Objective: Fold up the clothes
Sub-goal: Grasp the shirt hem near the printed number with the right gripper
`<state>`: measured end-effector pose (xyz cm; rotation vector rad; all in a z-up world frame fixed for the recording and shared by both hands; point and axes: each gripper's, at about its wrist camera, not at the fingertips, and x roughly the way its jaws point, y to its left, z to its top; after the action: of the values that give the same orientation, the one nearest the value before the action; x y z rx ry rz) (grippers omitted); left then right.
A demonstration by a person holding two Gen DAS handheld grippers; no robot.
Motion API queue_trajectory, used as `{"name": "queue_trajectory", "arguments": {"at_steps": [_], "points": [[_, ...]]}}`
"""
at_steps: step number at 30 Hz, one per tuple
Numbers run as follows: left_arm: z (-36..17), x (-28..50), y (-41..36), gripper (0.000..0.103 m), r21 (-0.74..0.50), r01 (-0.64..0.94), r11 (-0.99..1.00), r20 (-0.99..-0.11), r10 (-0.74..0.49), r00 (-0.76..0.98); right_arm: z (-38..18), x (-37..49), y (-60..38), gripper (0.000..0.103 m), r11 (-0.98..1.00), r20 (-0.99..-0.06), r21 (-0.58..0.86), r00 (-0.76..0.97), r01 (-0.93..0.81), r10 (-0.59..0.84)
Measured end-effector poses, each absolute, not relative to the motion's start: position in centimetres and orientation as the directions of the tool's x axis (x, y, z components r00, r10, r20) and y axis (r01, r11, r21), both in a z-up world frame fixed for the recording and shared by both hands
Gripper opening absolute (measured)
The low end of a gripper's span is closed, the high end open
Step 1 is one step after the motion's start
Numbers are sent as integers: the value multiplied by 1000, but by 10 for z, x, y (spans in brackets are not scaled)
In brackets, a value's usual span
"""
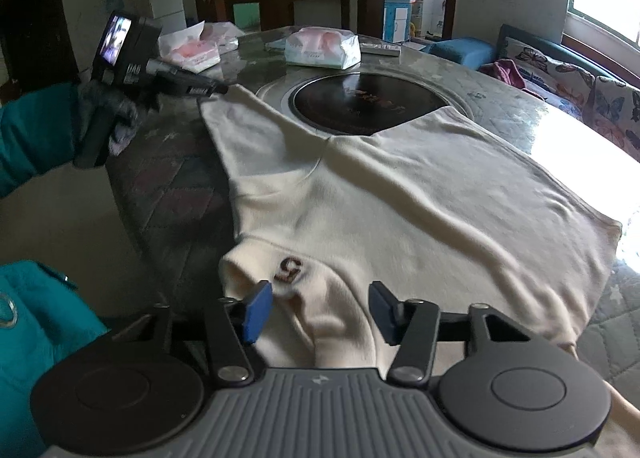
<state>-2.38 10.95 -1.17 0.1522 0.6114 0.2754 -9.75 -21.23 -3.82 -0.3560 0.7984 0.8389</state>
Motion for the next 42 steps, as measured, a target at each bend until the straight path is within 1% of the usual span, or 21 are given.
{"name": "queue_trajectory", "arguments": {"at_steps": [1, 4, 9, 12, 16, 18, 22, 24, 32, 36, 42], "points": [[-7, -21, 103, 14, 202, -183, 962, -543, 266, 796, -38, -98, -213, 43, 631, -749, 16, 409, -775, 521], [7, -12, 76, 14, 142, -77, 987, -540, 142, 829, -38, -101, -211, 38, 621, -746, -4, 416, -784, 520], [15, 18, 23, 15, 59, 119, 991, -557, -66, 828, -44, -104, -202, 33, 585, -748, -39, 412, -810, 520], [13, 39, -12, 15, 50, 210, 976, -578, -143, 804, -48, -109, -196, 32, 545, -752, -79, 409, -835, 517], [5, 65, -53, 15, 41, 307, 951, -614, -219, 759, -50, -113, -190, 25, 507, -749, -136, 423, -851, 510], [0, 76, -66, 15, 46, 342, 938, -633, -238, 737, -51, -111, -188, 21, 508, -746, -137, 426, -850, 512], [-10, 90, -84, 15, 49, 379, 924, -669, -251, 699, -52, -109, -189, 7, 504, -742, -124, 417, -855, 525], [-15, 94, -89, 15, 64, 390, 918, -680, -246, 690, -51, -108, -190, 4, 502, -740, -115, 411, -857, 532], [-19, 98, -91, 15, 89, 392, 916, -675, -234, 700, -47, -116, -193, 3, 462, -749, -87, 364, -883, 554], [-20, 98, -92, 15, 98, 388, 916, -670, -228, 706, -46, -114, -192, 3, 464, -748, -95, 371, -880, 550], [-14, 89, -94, 16, 119, 389, 913, -659, -221, 719, -31, -108, -206, 9, 524, -726, -30, 379, -851, 574]]}}
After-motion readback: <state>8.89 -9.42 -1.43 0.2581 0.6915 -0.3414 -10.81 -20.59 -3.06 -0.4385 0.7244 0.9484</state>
